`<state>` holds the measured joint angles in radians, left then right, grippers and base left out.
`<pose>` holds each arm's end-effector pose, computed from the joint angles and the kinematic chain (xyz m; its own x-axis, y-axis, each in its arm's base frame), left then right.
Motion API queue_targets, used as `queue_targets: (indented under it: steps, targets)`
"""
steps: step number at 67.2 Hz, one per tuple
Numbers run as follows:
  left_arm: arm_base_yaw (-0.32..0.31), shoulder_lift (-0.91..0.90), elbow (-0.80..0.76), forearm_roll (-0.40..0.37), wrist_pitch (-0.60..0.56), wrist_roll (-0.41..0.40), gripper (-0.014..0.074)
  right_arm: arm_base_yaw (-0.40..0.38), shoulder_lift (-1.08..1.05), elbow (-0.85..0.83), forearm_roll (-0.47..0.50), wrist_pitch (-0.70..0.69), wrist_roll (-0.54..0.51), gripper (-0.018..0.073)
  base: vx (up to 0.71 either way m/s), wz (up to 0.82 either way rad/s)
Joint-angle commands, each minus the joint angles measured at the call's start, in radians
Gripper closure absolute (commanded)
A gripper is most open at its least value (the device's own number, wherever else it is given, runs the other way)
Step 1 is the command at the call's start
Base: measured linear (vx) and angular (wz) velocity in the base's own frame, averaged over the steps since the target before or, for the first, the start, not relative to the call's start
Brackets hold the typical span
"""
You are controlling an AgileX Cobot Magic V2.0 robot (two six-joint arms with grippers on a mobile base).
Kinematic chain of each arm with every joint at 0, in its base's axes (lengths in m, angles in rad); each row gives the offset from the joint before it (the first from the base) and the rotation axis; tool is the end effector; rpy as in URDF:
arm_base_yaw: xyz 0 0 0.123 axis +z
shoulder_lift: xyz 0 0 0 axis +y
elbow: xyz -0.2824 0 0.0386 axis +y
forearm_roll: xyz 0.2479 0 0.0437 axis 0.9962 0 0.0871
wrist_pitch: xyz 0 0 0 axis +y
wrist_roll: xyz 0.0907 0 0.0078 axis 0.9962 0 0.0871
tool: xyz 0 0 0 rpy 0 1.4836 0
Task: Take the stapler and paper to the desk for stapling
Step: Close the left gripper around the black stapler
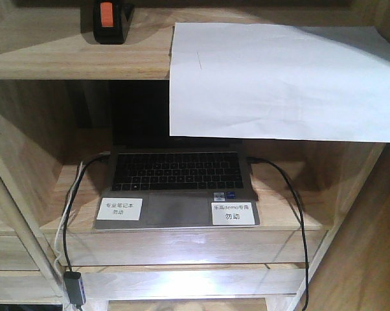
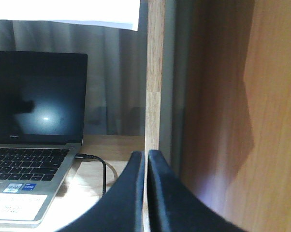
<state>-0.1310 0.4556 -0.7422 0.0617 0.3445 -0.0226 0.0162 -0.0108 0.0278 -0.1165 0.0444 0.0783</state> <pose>0.0794 -0.0085 0.3965 0.0335 0.0314 -0.9989 0.1088 0.9934 0.0348 0.0568 0.0004 0.2003 0.0265 -0.0377 -0.9989 -0.0100 0.9992 -0.0379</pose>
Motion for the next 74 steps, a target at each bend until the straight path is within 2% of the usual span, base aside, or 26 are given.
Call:
queue_targets:
  steps: [1, 9, 21, 33, 46, 52, 74]
  targets:
    - [-0.033, 0.054, -0.084, -0.007, -0.029, 0.002, 0.0099, -0.003, -0.015, 0.003, -0.002, -0.072, 0.001, 0.0568, 0.0, 0.0]
    - [-0.064, 0.137, -0.186, -0.014, 0.04, 0.001, 0.0099, -0.003, -0.015, 0.003, -0.002, -0.072, 0.001, 0.0568, 0.0, 0.0]
    - [-0.126, 0.249, -0.265, -0.081, 0.046, 0.012, 0.0099, -0.003, -0.015, 0.003, -0.002, -0.072, 0.001, 0.0568, 0.0, 0.0]
    - [-0.164, 0.365, -0.346, -0.152, 0.054, 0.101, 0.0099, -0.003, -0.015, 0.003, -0.002, -0.072, 0.001, 0.0568, 0.0, 0.0]
    - [-0.203, 0.498, -0.45, -0.271, 0.067, 0.161, 0.0099, -0.003, -0.015, 0.003, -0.002, -0.072, 0.001, 0.0568, 0.0, 0.0]
    - [-0.227, 0.567, -0.507, -0.273, 0.066, 0.184, 0.0099, -0.003, -0.015, 0.003, -0.002, -0.072, 0.001, 0.0568, 0.0, 0.0]
    - [-0.269, 0.816, -0.812, -0.26, 0.084, 0.181, 0.0099, -0.003, -0.015, 0.003, -0.002, -0.072, 0.001, 0.0568, 0.0, 0.0]
